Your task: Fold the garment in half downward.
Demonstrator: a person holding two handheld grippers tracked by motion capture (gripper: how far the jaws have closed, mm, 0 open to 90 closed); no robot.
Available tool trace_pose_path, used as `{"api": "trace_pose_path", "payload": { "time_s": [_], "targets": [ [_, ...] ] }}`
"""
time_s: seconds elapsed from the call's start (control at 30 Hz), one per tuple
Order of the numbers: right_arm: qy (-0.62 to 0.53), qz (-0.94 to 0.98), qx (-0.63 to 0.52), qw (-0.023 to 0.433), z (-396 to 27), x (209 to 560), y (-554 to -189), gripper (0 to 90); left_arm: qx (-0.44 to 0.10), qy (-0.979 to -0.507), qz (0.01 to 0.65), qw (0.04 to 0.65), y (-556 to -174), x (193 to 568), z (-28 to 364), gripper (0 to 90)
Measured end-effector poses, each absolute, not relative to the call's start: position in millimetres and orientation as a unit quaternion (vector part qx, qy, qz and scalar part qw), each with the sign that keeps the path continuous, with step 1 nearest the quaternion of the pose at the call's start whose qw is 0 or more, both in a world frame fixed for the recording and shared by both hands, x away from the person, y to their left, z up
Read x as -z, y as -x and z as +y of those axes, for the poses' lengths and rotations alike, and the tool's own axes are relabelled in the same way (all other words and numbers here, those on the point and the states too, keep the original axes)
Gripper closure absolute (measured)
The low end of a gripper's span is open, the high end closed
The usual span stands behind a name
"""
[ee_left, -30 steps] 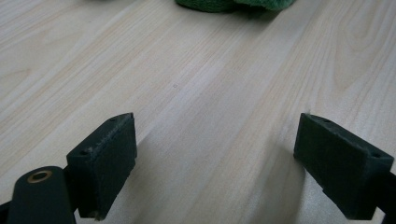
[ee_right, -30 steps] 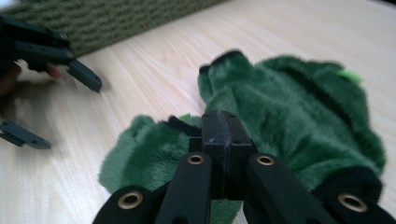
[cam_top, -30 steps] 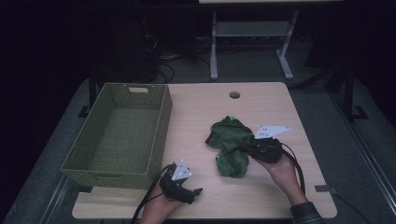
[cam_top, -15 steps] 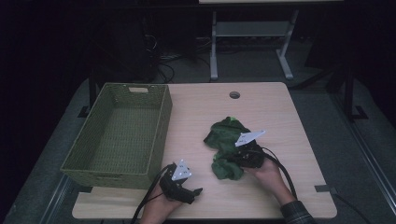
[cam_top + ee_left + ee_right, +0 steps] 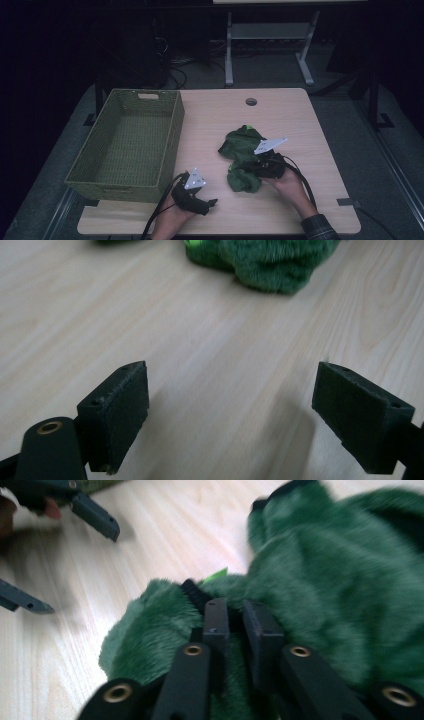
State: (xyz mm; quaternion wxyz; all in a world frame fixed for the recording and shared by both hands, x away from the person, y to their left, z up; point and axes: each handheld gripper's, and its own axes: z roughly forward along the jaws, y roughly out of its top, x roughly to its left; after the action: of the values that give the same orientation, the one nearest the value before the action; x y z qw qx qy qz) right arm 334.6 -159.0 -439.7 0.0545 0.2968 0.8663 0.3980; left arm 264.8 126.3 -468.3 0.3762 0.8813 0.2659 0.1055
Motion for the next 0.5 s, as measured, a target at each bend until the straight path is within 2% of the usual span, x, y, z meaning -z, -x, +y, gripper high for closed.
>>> {"api": "trace_pose_path", "payload": {
  "time_s": [0.33,0.5],
  "targets": [
    [-0.318,0.848,-0.418,0.073,-180,420,-343,65.8,-0.096,-0.88,0.255,0.389,-290,441,111,14.5],
    [-0.34,0.842,-0.41,0.088,-194,415,-354,64.0,-0.096,-0.878,0.25,0.397,-312,428,103,21.6]
  ]
}}
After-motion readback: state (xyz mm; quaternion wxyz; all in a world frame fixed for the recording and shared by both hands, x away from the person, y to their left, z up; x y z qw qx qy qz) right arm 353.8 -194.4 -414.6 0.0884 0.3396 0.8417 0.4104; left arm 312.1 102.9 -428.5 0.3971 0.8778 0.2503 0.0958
